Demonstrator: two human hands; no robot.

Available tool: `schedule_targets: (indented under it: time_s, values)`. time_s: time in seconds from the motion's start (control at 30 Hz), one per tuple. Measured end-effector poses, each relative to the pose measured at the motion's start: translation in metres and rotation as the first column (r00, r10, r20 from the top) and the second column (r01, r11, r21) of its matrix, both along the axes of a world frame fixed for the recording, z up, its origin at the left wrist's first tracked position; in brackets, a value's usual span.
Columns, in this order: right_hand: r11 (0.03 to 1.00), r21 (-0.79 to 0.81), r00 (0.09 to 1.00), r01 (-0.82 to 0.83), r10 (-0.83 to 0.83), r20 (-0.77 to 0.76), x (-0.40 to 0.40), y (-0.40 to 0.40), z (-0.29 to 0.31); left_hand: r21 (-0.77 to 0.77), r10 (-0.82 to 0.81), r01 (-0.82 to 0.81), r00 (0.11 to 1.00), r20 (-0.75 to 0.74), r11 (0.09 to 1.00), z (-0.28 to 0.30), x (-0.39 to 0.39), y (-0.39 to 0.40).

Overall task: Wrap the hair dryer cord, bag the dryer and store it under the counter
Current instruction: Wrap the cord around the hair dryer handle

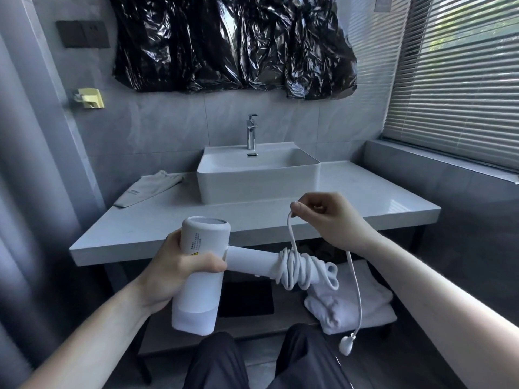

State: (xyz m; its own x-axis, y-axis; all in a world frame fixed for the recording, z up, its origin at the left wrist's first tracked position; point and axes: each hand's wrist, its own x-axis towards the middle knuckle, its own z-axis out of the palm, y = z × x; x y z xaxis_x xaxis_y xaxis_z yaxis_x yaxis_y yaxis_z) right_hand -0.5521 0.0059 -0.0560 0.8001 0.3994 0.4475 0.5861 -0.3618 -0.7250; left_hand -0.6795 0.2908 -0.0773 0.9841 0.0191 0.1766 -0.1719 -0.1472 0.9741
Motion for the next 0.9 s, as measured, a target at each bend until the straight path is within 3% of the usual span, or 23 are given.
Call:
schedule_targets:
  time_s: [0.13,0.27,0.43,0.67,0.9]
  values:
    - [0.998,0.053,0.997,-0.018,0.022,-0.08,0.003,0.006,-0.018,-0.079,-0.008,0.005,1.0,-0.028,0.997,0.002,-0.001,0.001]
    - [0.978,0.163,0.972,-0.131,0.159,-0.175,-0.006,0.007,-0.044,-0.153,0.047,-0.053,0.998,-0.042,0.987,0.003,0.001,0.006]
    - [0.976,0.203,0.929,-0.081,0.148,-0.338,-0.024,0.019,-0.072,-0.246,0.111,-0.124,0.992,-0.068,0.961,0.0,0.005,0.005]
    - [0.991,-0.05,0.943,-0.127,0.105,-0.316,-0.048,0.016,-0.083,-0.311,0.285,-0.293,0.956,-0.073,0.904,0.005,0.015,0.007]
    - [0.979,-0.166,0.976,-0.118,0.084,-0.2,-0.073,0.011,-0.065,-0.234,0.443,-0.431,0.897,-0.002,0.871,-0.003,0.023,0.014]
